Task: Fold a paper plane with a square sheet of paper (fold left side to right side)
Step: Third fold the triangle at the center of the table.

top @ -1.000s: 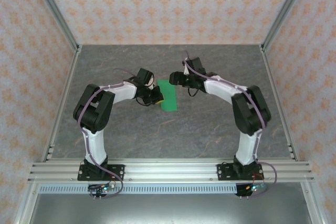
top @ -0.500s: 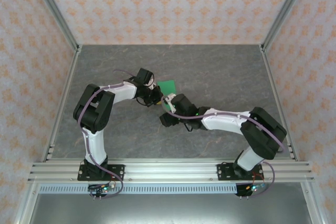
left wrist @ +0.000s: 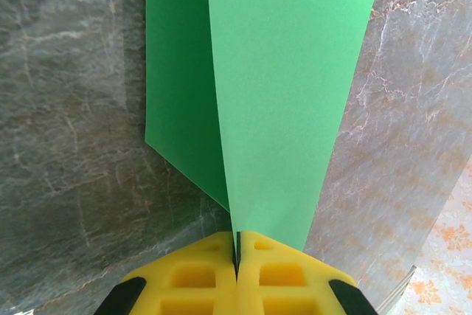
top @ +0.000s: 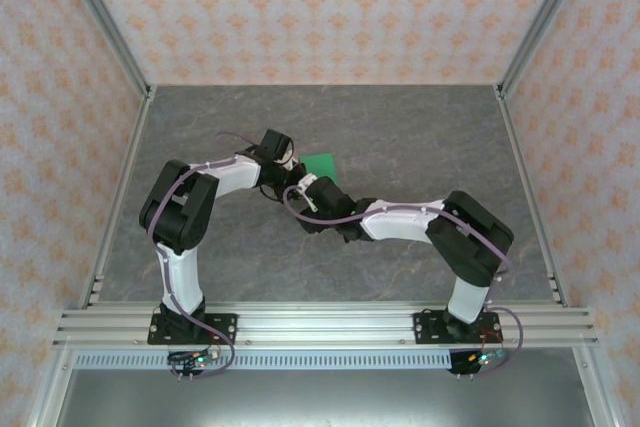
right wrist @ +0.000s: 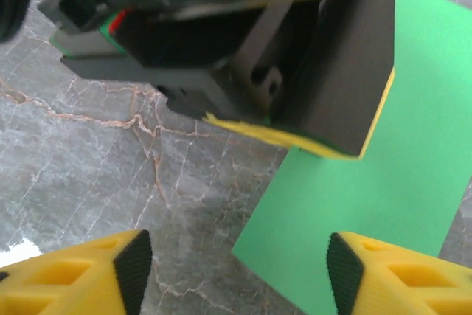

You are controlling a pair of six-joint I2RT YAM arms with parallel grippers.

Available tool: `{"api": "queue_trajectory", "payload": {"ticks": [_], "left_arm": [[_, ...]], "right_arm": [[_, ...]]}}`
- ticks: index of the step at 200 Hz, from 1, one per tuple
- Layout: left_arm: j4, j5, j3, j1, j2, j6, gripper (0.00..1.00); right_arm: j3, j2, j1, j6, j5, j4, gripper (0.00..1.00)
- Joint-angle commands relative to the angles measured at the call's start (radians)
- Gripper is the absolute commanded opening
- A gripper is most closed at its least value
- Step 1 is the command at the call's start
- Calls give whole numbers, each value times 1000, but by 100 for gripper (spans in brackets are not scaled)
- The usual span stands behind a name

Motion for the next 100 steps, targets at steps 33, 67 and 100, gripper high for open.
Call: {"api": "queue_trajectory", "payload": {"ticks": [33,67,100], "left_arm": [[-33,22,32,-6,-26,21,3],[-39,24,33,-5,-26,28,3],[-61,18,35,-4,-26,52,7]], "right_arm": [[37,36,5,-29,50,-5,39],[37,33,5,-35,51,-14,7],[31,25,3,-39,33,-23,0]]}}
